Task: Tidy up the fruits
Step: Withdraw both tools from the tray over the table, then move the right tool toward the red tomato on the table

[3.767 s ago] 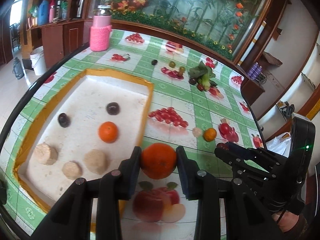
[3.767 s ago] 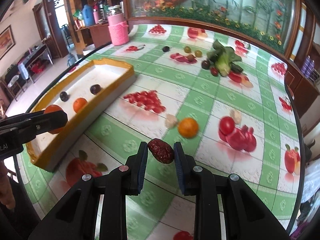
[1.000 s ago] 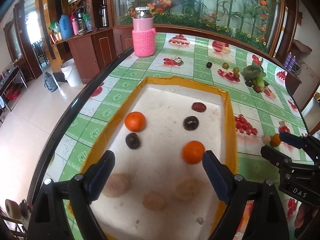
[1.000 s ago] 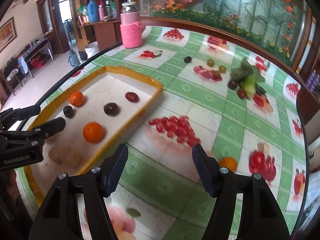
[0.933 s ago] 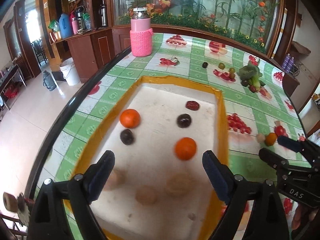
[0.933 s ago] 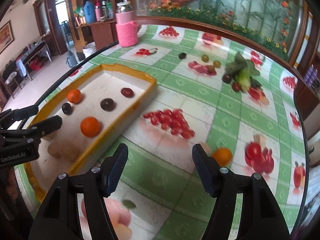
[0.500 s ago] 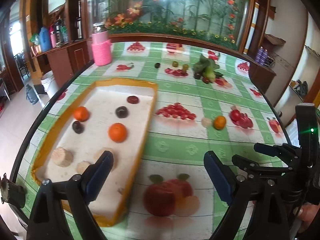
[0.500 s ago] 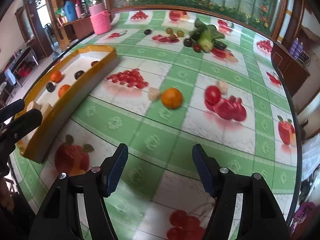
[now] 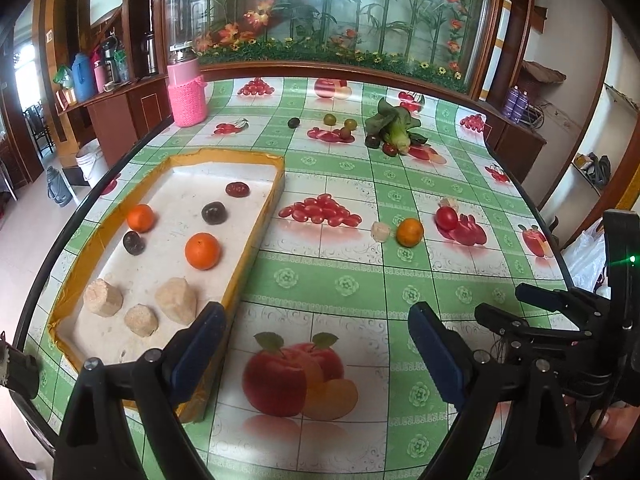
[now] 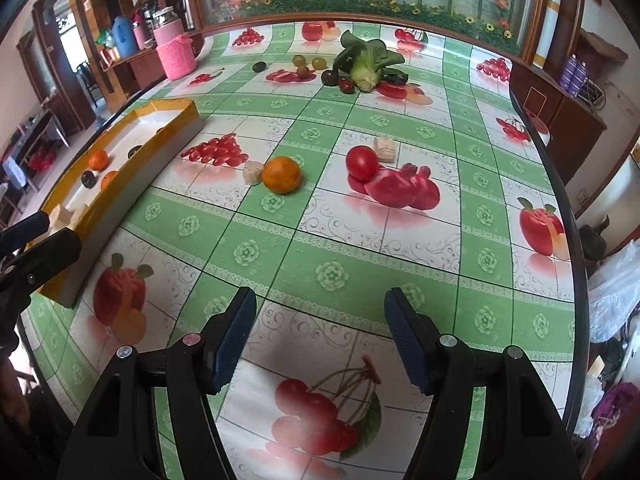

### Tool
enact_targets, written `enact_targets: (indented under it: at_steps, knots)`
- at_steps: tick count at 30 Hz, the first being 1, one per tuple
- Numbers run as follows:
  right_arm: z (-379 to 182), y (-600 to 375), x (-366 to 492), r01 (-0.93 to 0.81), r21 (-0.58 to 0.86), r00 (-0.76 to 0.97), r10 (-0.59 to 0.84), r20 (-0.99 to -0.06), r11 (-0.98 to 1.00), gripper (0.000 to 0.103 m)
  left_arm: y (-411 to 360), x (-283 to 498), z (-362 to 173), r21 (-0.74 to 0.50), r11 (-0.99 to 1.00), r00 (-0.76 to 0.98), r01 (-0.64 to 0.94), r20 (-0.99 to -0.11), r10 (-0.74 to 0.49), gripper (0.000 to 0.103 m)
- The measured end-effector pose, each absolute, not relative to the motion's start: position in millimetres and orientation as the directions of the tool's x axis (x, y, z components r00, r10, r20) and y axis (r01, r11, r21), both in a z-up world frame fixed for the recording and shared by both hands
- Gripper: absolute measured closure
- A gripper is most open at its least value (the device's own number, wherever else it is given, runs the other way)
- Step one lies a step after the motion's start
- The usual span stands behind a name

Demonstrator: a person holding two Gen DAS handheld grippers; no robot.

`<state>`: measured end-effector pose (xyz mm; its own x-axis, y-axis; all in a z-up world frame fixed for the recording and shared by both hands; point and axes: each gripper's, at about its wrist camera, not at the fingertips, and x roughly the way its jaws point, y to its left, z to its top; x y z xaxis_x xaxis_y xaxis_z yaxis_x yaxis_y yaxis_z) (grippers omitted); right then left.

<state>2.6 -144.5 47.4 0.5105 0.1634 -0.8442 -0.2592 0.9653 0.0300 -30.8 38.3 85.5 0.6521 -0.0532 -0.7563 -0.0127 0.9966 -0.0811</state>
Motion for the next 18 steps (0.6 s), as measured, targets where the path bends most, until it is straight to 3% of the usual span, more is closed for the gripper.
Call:
enact_targets:
  at_steps: [18]
  knots:
    - [57,-166,40,-0.227,0.042,0.567,0.168,-0.807,0.973,0.037,49,-29,79,-0.051,0.996,0.61,-0.073,-0.793,0.004,0.009]
